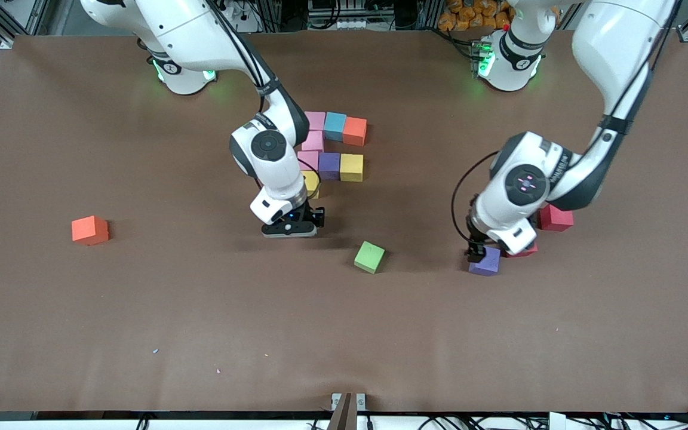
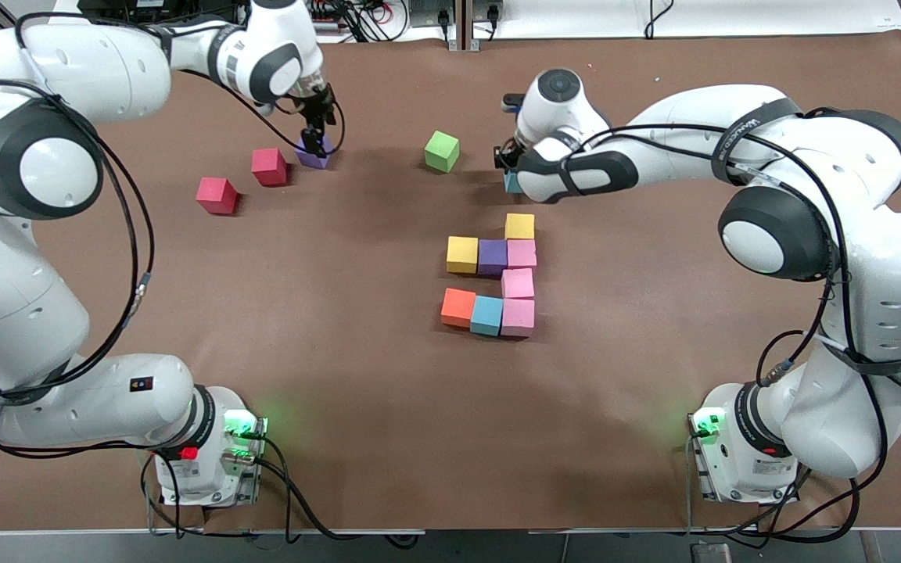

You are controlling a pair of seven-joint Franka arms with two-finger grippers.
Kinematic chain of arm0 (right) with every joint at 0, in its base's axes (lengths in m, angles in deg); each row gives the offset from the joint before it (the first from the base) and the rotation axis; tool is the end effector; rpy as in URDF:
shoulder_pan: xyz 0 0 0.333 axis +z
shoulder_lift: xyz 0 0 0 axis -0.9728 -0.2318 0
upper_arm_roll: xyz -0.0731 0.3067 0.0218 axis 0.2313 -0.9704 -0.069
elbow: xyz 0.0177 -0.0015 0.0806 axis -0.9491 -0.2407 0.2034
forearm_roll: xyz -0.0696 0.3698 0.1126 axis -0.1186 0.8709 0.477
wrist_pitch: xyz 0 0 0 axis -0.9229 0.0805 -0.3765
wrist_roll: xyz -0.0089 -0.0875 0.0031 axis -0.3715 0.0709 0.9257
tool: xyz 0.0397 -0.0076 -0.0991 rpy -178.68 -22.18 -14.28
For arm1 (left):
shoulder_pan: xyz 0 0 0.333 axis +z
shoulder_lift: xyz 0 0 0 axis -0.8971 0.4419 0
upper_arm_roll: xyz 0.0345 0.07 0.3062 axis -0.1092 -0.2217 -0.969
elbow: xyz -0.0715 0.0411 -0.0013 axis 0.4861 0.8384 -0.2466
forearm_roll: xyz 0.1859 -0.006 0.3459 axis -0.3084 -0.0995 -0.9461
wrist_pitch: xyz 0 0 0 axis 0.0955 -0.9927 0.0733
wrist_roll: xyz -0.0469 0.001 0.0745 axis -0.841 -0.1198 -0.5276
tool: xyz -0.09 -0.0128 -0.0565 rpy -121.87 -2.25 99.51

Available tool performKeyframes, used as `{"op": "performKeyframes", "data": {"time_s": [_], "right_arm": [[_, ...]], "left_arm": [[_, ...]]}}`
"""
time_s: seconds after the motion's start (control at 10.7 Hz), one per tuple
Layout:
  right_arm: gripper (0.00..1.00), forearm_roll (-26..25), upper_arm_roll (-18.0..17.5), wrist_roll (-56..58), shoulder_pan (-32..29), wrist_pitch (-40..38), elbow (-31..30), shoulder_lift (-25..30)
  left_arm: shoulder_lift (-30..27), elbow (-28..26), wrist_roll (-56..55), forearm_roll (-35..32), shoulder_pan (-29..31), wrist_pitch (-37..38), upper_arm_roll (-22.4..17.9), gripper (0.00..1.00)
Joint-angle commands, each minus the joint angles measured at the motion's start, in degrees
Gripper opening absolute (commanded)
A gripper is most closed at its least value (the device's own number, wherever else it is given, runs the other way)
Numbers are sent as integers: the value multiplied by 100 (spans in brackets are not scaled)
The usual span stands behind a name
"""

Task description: Arrange 11 blocks into digit 3

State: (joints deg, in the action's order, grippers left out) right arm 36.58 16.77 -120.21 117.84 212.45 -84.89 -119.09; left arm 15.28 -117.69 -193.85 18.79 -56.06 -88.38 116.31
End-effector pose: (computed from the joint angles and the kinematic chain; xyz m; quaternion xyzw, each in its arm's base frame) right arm 0.5196 0.3867 0.2115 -0.9934 -0.0035 -0.1072 0.0415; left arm 0.6077 -0.2126 0.2841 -0.7600 -0.6499 0.0079 0.0055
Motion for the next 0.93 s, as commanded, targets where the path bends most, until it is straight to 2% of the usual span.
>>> {"op": "performKeyframes", "data": {"time_s": [0.0, 0.19, 0.47, 0.65, 0.84], "right_arm": [[0, 40, 27, -142, 59, 161, -573, 359], [0, 5, 44, -608, 217, 143, -609, 360], [0, -118, 70, -609, 288, 126, -758, 456], [0, -336, 158, -644, 384, 108, -785, 465], [0, -888, 167, -1072, 402, 56, -768, 448]], "left_arm": [[389, 497, 525, -111, 98, 108, 70, 100], [512, 628, 799, -119, 72, 108, 61, 100], [574, 717, 1037, -243, 20, 108, 78, 100], [793, 1085, 950, -190, -497, 117, 78, 100], [1057, 1419, 695, -181, -902, 126, 78, 100]]}}
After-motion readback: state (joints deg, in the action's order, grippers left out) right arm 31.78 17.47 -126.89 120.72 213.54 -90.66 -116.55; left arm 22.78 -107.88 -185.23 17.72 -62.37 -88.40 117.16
